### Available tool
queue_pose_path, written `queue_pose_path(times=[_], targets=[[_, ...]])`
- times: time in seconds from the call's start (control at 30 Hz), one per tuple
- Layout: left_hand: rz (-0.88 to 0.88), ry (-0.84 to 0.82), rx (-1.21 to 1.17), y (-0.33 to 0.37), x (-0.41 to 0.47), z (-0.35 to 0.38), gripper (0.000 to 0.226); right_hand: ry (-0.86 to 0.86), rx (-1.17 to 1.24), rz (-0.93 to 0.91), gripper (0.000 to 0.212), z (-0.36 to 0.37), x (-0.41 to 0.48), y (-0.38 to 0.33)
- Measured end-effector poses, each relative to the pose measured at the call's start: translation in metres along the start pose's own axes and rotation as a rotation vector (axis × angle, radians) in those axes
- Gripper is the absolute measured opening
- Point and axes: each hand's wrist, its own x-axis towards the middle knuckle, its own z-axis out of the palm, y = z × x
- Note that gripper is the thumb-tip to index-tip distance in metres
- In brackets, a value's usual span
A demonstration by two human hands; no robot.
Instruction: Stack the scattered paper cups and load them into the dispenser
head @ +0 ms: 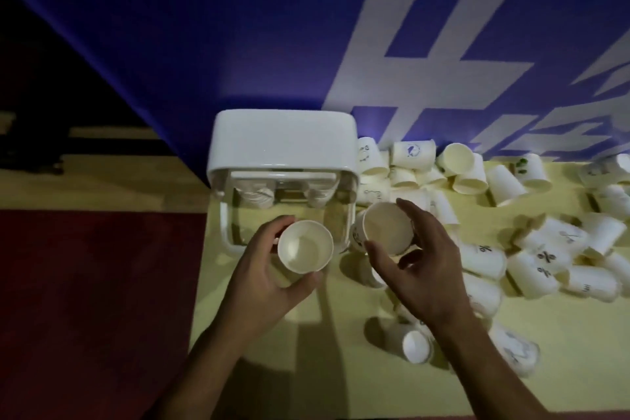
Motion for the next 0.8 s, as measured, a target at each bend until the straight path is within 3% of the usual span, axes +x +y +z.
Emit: queue_pose_path(times=[0.2, 0.4, 0.7, 0.8], targets=[[-0.034, 0.138, -0.002, -0.046, 0.004, -0.047, 0.074, -0.060, 0.081, -0.008, 0.068, 0.062, -0.005, -0.038], [-0.039, 0.186, 0.073, -0.067, 0.032, -0.049, 0.070, -0.084, 0.036, 0.014, 0.074, 0.090, 0.000, -0.041], [-0.087, -0.058, 0.522, -0.115, 0.072, -0.034, 0.077, -0.101, -0.012, 0.111, 0.077, 0.106, 0.002, -0.029], [-0.108, -0.104, 0.566, -0.122, 0.077, -0.034, 0.077, -0.118, -0.021, 0.110, 0.075, 0.110, 0.002, -0.027]])
